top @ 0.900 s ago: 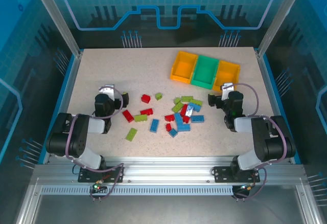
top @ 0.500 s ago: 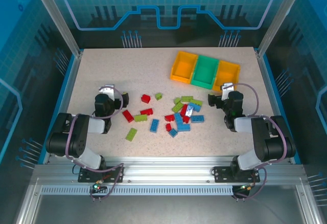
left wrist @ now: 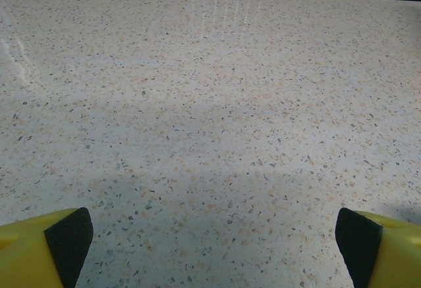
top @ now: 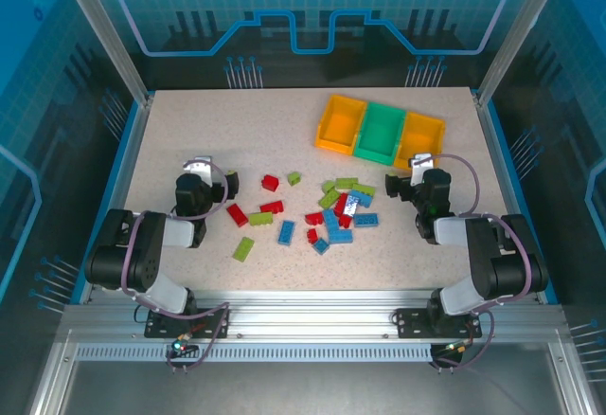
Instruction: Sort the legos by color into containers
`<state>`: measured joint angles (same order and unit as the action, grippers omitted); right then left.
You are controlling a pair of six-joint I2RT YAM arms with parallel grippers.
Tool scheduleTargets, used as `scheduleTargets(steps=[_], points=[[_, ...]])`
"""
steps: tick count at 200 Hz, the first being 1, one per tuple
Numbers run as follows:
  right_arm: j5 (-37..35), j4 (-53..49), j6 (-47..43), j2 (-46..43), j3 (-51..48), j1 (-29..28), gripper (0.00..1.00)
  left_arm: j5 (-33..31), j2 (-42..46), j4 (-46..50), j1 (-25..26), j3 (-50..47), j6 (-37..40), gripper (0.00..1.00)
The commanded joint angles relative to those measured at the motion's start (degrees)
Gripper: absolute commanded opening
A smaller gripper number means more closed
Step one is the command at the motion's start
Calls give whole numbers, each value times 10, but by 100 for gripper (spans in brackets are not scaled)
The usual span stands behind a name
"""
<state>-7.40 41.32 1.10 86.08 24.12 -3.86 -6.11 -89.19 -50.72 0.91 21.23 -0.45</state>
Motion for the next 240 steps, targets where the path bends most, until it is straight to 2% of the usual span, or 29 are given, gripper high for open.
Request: scheduleTargets(steps=[1,14,23,48,80,101,138,173,200,212,240], points=[[4,-111,-8,-35,59,-3,100,0,37,28,-6,16,-1,99],[-20,-303,35,-64,145,2,100,-17,100,136,-6,41,-16,99],[-22,-387,55,-76,186,8,99,-32,145,233,-6,69,-40,99],[-17,-508,94,-94,249,16,97,-30,240,432,-5,133,-104,99],[-19,-654,172,-23,376,36,88,-17,306,545,5,162,-159,99],[9,-698,190,42,446,35,83,-18,311,605,21,183,-168,99],[14,-765,222,151,558,28,78,-26,314,683,40,195,-223,99],[-7,-806,231,235,639,17,76,-36,321,715,52,183,-254,99],[-12,-826,224,295,696,5,71,-35,323,728,63,174,-276,99],[-22,-838,218,318,718,-1,67,-37,322,736,69,172,-283,99],[-28,-850,206,348,743,-16,50,-41,320,756,80,169,-299,99]])
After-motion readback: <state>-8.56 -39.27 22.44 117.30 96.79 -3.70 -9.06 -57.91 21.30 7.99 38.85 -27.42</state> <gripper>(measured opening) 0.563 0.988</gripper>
